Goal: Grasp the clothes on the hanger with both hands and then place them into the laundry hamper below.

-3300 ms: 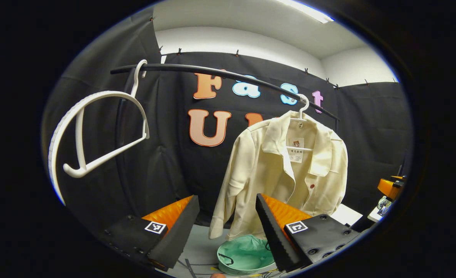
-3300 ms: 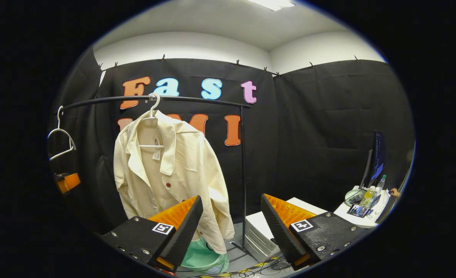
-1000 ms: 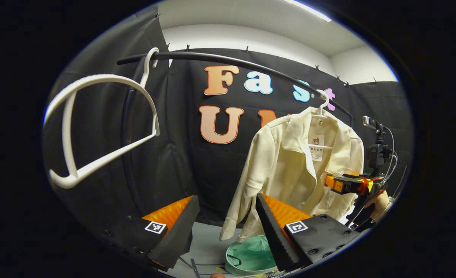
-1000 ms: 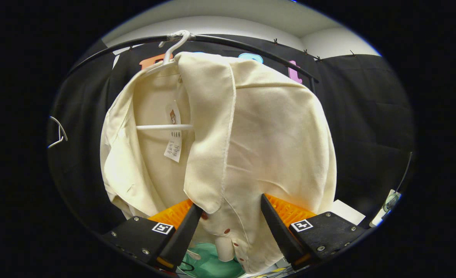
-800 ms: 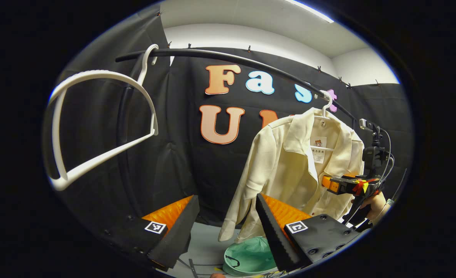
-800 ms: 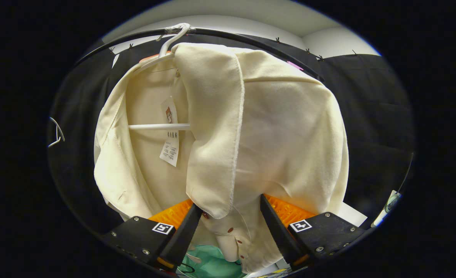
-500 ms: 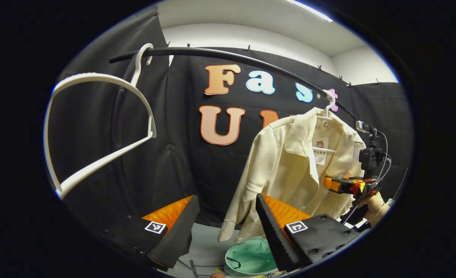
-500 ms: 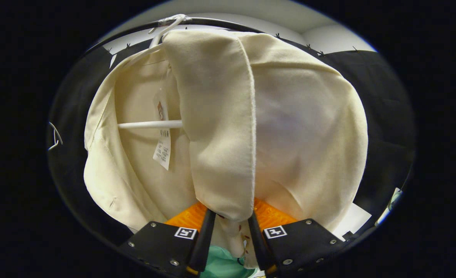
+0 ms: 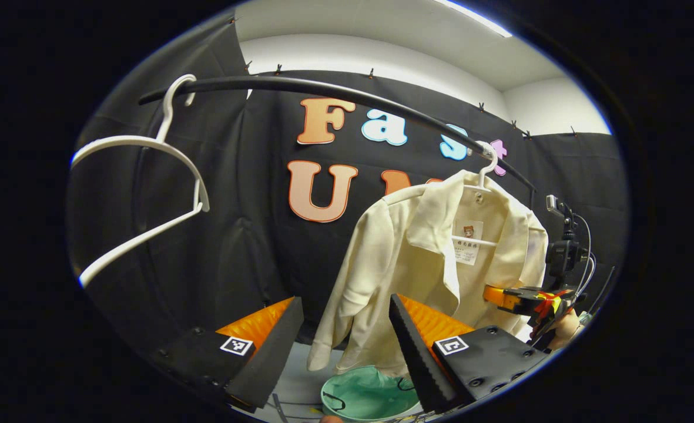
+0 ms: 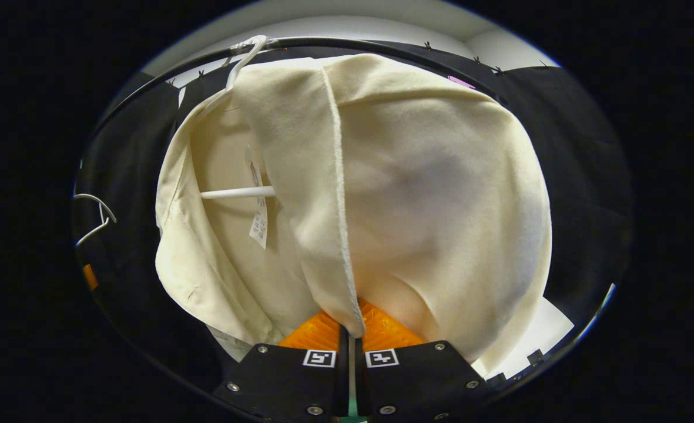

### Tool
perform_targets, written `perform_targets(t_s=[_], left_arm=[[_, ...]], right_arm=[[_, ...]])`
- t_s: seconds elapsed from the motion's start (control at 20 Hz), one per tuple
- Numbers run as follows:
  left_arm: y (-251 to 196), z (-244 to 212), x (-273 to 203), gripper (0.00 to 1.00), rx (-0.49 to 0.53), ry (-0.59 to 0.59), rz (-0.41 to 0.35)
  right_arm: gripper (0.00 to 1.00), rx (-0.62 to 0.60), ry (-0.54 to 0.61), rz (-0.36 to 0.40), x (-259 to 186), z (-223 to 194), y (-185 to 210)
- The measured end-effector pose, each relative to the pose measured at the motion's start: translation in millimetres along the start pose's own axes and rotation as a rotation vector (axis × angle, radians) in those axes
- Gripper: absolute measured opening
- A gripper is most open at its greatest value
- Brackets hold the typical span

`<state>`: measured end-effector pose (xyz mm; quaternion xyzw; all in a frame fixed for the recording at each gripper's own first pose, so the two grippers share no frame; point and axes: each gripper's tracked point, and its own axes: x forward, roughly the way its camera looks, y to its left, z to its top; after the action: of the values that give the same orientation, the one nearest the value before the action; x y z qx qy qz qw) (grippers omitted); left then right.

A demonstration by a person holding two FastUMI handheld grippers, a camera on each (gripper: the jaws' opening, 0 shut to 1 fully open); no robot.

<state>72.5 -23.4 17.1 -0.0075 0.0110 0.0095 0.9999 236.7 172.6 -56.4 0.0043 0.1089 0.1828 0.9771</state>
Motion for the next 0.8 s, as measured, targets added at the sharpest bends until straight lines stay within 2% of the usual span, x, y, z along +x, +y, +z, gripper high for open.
perform_targets(t_s=[0.05,0.2,0.25,0.45,0.55,0.8], left_arm=[[-11,-1,2,0.96,-0.002,0.002,-0.011],[-46,-3,8,1.0,-0.005,0.006,-0.062],[-54,-3,10,0.96,0.002,0.004,-0.066],[-85,-5,22,1.0,0.016,-0.002,-0.09],[-100,-3,28,0.93,0.036,-0.011,-0.107],[-126,-5,49,1.0,0.058,-0.005,-0.127]], right_arm=[[0.03,0.0,-0.001,0.011,-3,0,1],[0.03,-0.004,-0.007,0.038,-10,2,-1],[0.03,-0.004,-0.009,0.046,-15,1,-4],[0.03,0.002,-0.013,0.074,-31,3,-13],[0.03,0.004,-0.015,0.078,-39,3,-16],[0.03,0.01,-0.031,0.101,-58,12,-22]])
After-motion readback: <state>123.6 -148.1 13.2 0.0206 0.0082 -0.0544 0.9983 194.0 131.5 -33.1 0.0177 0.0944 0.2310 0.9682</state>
